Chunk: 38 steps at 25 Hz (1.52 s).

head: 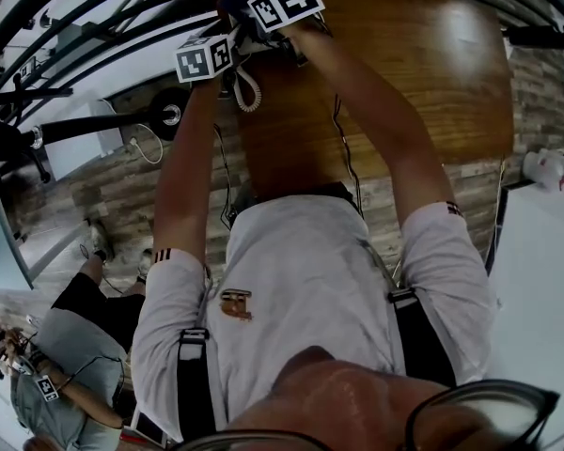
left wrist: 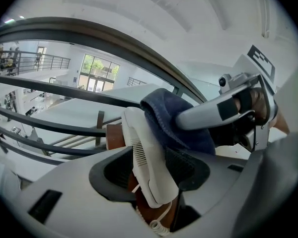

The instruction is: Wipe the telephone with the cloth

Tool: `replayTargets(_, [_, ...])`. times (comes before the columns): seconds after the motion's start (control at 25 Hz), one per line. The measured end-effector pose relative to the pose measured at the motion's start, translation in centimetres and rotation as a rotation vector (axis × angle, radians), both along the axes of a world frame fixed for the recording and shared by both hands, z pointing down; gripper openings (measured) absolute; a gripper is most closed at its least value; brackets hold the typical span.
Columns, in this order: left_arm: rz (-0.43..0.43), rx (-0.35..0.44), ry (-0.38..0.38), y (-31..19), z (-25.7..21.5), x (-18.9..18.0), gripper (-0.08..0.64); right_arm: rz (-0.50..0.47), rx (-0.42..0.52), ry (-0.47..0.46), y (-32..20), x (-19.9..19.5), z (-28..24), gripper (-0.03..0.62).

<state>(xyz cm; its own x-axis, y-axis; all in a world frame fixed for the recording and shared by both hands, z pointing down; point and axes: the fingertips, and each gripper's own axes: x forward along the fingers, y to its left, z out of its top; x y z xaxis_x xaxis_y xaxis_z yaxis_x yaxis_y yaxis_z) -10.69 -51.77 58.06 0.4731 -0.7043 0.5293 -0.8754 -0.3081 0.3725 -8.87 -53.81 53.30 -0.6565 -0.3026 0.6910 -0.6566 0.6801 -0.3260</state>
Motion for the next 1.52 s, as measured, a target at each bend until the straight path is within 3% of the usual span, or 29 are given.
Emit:
replayTargets(0.48, [-0.032, 0.003, 0.031, 0.2, 0.6, -0.9, 0.218, 0.077, 0.002, 0.140, -2.1, 3.4, 3.8, 0.080])
replayTargets(0.76, [-0.018, 0.003, 0.023, 0.2, 0.4, 0.0, 0.218, 0.181, 0.006, 0.217, -2.8, 10.4, 5.3, 0.080])
replayTargets(0.92, [-0.020, 0.006, 0.028, 0.3, 0.3, 0.0, 0.218, 0.211, 0.017, 0.203, -2.0, 12.2, 4.9, 0.080])
replayTargets(1.08, [-0.014, 0.007, 0.027, 0.3, 0.2, 0.0, 0.218, 0.136, 0.044, 0.154, 0.7, 10.5, 3.1, 0.080])
replayTargets(1.24, [-0.007, 0.003, 0.017, 0.4, 0.2, 0.0, 0.218, 0.022, 0.006, 0.118, 5.2, 7.6, 3.0, 0.080])
replayTargets(1.52, [-0.006, -0.004, 0.009, 0.6, 0.4, 0.1, 0.218, -0.092, -0.046, 0.142, 9.2, 3.6, 5.8, 0.080])
